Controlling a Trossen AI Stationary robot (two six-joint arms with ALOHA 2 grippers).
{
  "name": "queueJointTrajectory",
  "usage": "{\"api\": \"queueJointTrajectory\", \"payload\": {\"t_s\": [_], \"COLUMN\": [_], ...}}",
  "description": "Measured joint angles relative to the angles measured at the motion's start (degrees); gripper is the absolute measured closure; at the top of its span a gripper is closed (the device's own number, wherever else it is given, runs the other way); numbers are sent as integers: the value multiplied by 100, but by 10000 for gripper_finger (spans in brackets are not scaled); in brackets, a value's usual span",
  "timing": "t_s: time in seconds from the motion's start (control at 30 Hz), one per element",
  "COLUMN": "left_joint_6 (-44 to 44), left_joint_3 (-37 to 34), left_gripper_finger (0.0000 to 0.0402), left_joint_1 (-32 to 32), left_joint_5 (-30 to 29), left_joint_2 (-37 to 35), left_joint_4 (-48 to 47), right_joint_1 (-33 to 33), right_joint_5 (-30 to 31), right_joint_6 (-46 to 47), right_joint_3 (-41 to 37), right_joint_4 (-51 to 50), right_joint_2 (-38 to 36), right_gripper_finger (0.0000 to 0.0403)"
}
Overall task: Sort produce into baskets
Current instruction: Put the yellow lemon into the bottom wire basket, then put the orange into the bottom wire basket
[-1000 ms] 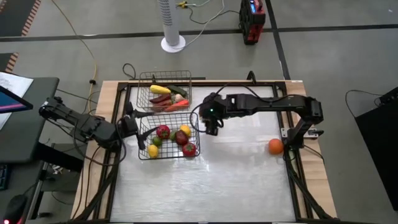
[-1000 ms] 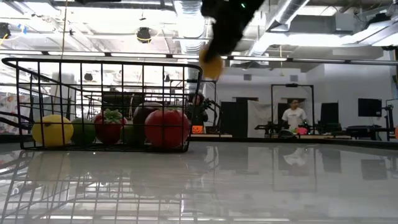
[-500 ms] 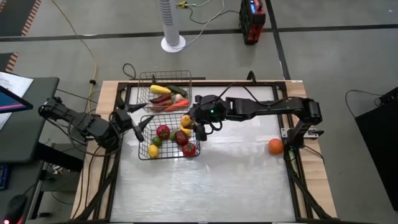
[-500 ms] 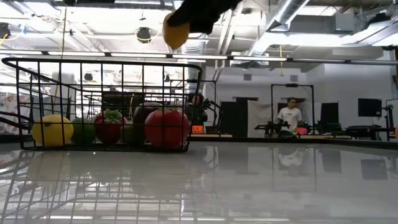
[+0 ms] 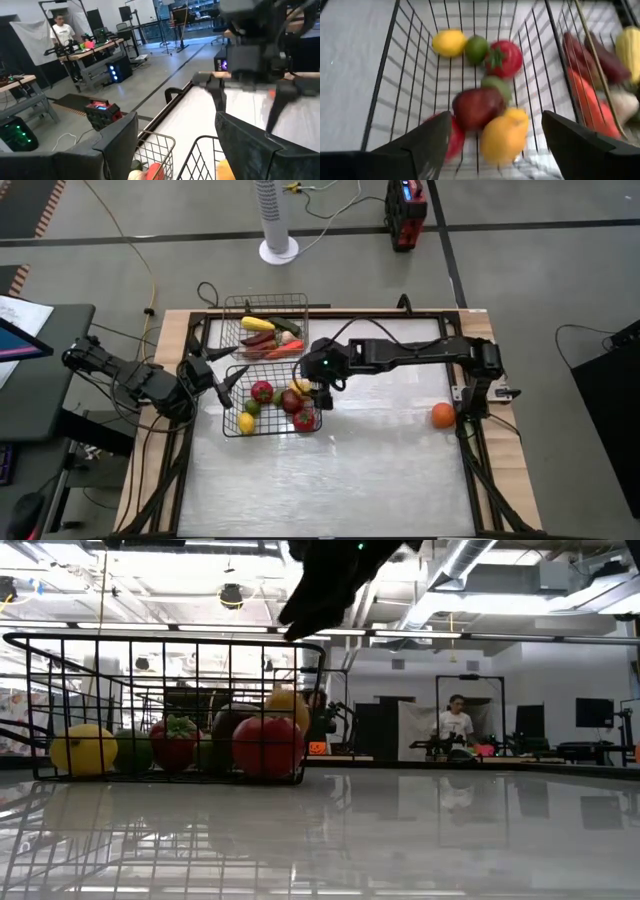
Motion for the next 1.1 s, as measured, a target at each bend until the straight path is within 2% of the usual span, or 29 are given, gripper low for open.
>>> {"api": "queueJointTrajectory", "payload": {"t_s": [0.13, 0.23, 0.4, 0.53, 0.6, 0.7, 0.83, 0.97, 1.1], "left_joint_6": [21, 0, -17, -65, -76, -152, -207, -184, -168], "left_joint_3": [-2, -2, -2, -2, -2, -2, -2, -2, -2], "left_gripper_finger": [148, 148, 148, 148, 148, 148, 148, 148, 148], "left_joint_1": [0, 2, 2, 2, 2, 2, 2, 2, 2], "left_joint_5": [2, 22, 51, 53, 60, 225, 268, 266, 264], "left_joint_2": [0, 0, 2, 0, 2, 0, 0, 2, 2], "left_joint_4": [-11, -34, -18, 14, 14, -44, -242, -290, -298], "right_joint_1": [30, 132, 411, 555, 496, 273, -28, -146, -127], "right_joint_5": [23, 224, 836, 1243, 1162, 692, 624, 481, -27], "right_joint_6": [352, 786, 1805, 2363, 2492, 2616, 2979, 3191, 3286], "right_joint_3": [194, 168, -282, -837, -1243, -1914, -2659, -3097, -3410], "right_joint_4": [-1200, -2715, -4829, -6045, -6060, -5954, -5984, -5932, -5907], "right_joint_2": [-392, -598, -709, -738, -735, -809, -806, -868, -982], "right_gripper_finger": [51, 50, 49, 47, 44, 35, 19, 5, 5]}}
